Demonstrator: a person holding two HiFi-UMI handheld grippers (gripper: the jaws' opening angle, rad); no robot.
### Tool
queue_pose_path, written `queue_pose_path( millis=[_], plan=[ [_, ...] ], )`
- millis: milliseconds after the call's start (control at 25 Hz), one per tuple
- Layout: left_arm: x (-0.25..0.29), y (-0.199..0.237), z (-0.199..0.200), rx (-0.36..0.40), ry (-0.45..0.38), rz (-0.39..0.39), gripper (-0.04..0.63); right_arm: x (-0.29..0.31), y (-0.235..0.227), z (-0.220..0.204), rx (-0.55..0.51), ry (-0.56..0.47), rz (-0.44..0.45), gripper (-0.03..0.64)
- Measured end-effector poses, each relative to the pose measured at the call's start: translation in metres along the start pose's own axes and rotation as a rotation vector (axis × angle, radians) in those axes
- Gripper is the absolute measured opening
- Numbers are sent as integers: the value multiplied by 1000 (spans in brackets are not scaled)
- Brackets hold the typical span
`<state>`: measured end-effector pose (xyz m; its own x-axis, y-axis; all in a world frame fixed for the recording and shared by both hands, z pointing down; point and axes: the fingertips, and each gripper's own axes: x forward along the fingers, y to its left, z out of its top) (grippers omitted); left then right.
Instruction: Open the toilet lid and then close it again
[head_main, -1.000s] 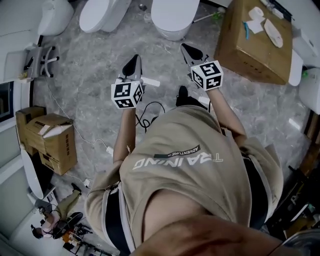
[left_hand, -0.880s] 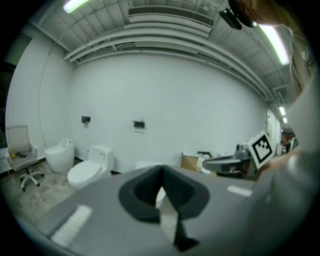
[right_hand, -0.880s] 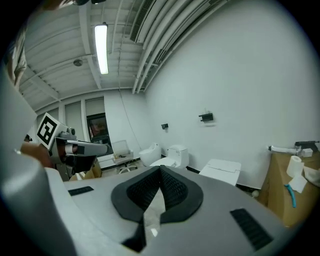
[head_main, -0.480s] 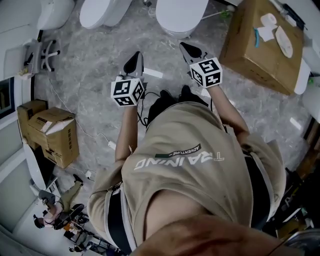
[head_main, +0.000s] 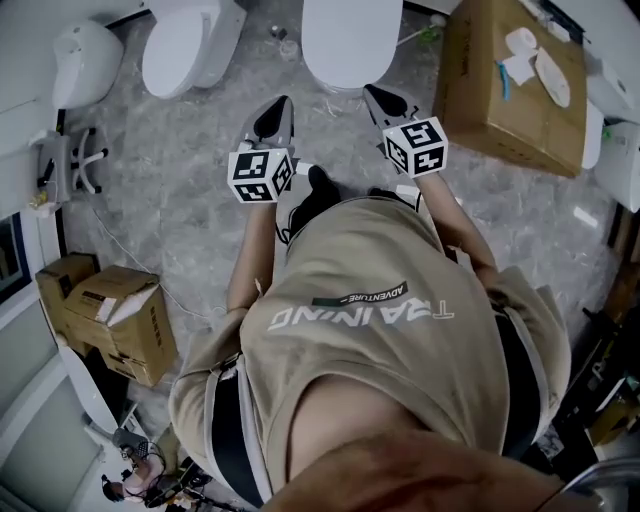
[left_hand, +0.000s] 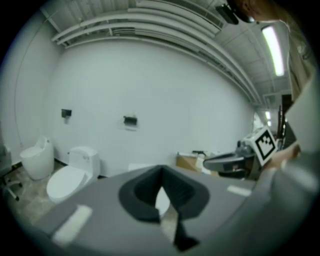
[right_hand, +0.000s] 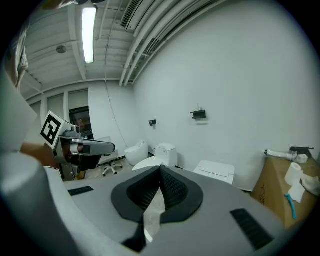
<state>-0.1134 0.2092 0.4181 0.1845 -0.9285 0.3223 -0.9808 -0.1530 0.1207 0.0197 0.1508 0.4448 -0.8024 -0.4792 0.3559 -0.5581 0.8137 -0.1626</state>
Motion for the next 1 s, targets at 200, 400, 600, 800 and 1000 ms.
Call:
queue_pose_path(
  millis=[200, 400, 600, 800, 1000],
  plan=[
    [31, 40, 17, 29, 3, -93, 3, 31, -6, 24, 13, -19, -103, 11],
    [59, 58, 17, 37, 28, -182, 3, 36, -21, 23, 56, 1, -214, 11],
    [92, 59, 17, 35, 54, -227, 3, 37, -43, 10, 93, 42, -268, 11],
    [132, 51, 17, 62, 87, -247, 3, 51, -73, -5, 140, 51, -261, 11],
    [170, 53, 34, 122, 126, -230, 3, 74, -116, -4, 172, 32, -246, 11]
  ],
)
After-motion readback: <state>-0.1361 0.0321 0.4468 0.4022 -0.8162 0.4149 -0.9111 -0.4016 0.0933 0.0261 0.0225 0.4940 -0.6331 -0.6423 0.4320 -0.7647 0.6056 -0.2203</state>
